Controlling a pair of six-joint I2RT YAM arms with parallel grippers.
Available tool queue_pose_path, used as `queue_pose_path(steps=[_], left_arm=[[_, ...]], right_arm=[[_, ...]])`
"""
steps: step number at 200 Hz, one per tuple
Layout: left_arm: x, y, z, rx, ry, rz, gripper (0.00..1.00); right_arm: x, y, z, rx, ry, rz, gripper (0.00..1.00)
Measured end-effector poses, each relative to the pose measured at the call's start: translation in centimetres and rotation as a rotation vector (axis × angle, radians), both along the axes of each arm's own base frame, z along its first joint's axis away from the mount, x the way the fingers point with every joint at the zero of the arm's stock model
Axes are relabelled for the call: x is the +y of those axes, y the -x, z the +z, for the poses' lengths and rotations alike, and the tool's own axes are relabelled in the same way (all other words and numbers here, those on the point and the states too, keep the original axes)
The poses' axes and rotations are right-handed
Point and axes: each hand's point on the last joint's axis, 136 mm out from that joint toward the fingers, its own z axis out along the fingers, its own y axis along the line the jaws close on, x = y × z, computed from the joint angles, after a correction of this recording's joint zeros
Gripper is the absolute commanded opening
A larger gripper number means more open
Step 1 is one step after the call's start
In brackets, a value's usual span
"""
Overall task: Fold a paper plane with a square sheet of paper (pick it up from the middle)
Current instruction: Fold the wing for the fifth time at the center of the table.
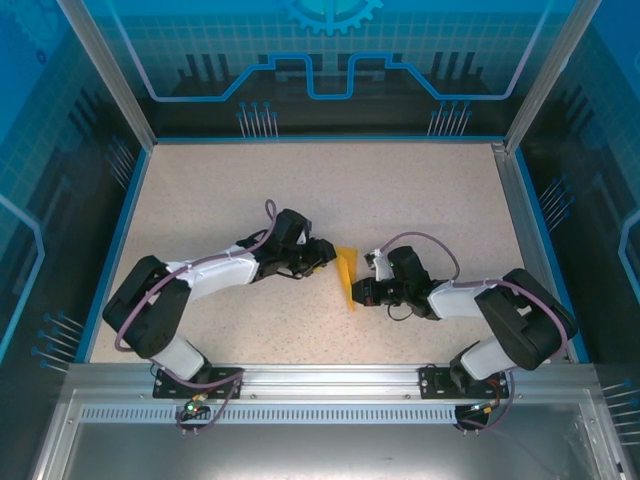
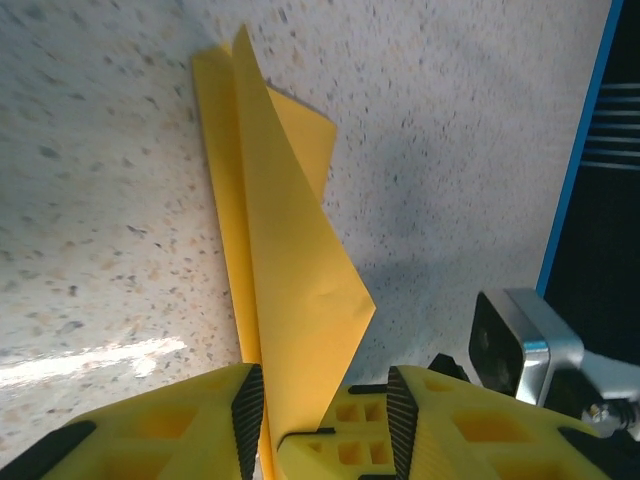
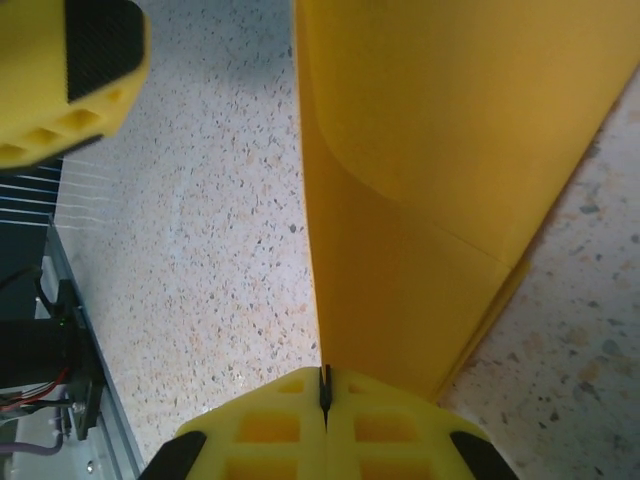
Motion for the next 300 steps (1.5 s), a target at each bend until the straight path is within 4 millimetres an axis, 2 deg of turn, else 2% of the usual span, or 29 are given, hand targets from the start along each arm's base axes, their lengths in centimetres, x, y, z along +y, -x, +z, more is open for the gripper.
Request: queue_pose_path(steps=[42,77,129,220,258,300], left_arm=[[-2.4,0.6,-1.9,0.034,0.029,-0.078,0.41],[-4.1,0.3,-1.8,0.019,0.072,-0.122,0.42],[-5.3,-0.6,-1.6,-0.002,0.107,-0.142,0.44],[-5.7,-0.9,-3.5,0.01,0.089,-0.158,0.44],[-5.8,-1.1,-3.7,0.007,0.088,-0.16,0.44],[-5.8,-1.1,-3.7,0.004,0.088,-0.161,0.44]], right_arm=[[-1.0,-0.2,-0.9,0.069,-0.028,-0.047,0.04],[-1.1,0.0,-1.3,0.1,-0.038,-0.052,0.04],[-1.3,-0.2,-1.4,0.105,-0.038,-0.063,0.04],[-1.6,-0.2,-1.9,0.13,-0.037,-0.072,0.09],[-1.6,-0.2,-1.5,0.136,-0.04,-0.083,0.21],[-2.3,-0.1,-0.8,0.107,-0.003,-0.098,0.26]])
